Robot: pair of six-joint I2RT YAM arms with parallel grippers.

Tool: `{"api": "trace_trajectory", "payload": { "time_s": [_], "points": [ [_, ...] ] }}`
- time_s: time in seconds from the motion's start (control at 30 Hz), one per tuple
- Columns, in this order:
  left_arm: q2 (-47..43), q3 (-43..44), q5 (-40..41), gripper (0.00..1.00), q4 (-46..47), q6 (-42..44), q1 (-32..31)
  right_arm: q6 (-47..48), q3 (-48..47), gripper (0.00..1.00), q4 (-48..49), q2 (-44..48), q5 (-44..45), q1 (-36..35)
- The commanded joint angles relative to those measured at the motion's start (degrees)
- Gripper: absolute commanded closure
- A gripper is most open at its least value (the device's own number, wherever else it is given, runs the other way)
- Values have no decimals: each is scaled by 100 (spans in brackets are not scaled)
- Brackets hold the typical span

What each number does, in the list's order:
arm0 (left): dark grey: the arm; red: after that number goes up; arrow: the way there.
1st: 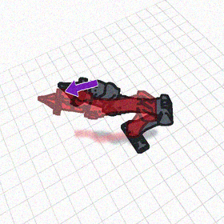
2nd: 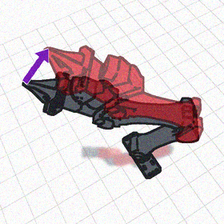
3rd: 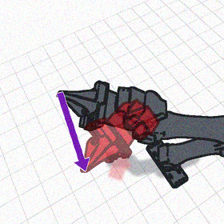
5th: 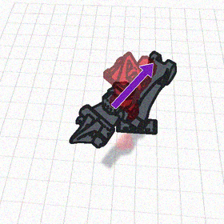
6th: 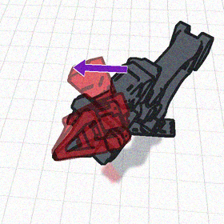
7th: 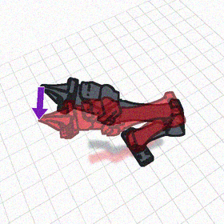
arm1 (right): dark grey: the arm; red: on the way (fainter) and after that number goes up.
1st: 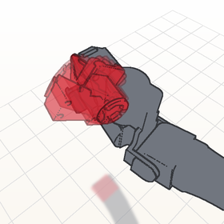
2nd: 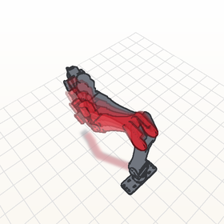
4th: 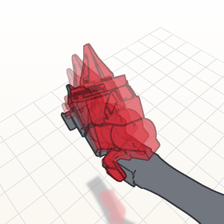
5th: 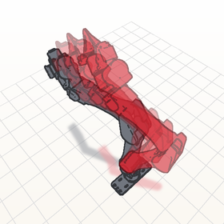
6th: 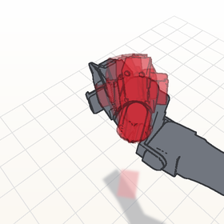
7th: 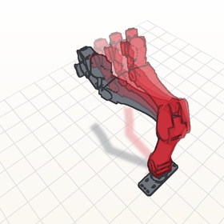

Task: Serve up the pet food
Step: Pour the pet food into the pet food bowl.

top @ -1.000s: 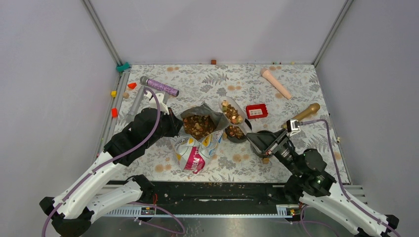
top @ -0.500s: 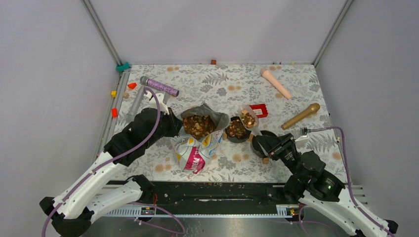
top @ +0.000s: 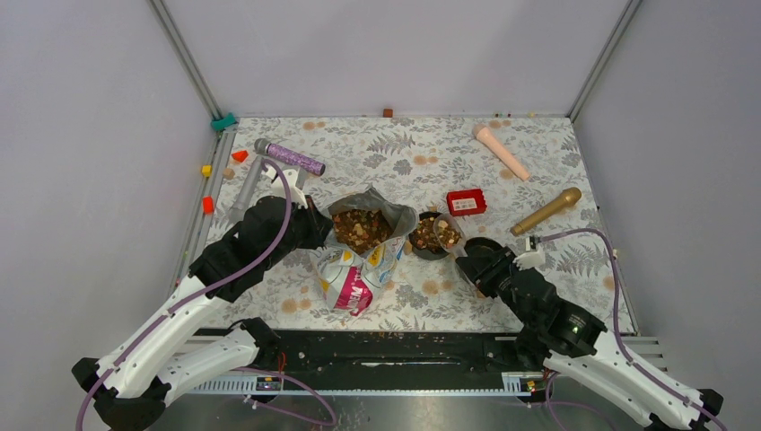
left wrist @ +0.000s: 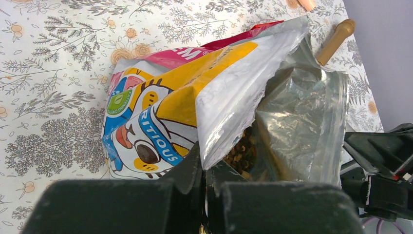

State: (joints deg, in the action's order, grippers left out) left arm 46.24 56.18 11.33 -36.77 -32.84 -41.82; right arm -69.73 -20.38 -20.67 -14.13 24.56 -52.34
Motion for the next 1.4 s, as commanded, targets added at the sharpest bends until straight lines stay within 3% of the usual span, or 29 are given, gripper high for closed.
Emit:
{"api": "trace_trajectory", "payload": {
  "time_s": [0.0,0.6,1.37],
  "points": [
    [-44,85,-210,100,568,-46,4,-128,8,100,176,-243,276,36],
    [10,95,-325,100,562,-22,5,383,-664,100,141,-1591,-686,462],
    [-18,101,-340,100,575,-21,7,1457,-2212,100,-969,-3075,-917,649]
  ]
}}
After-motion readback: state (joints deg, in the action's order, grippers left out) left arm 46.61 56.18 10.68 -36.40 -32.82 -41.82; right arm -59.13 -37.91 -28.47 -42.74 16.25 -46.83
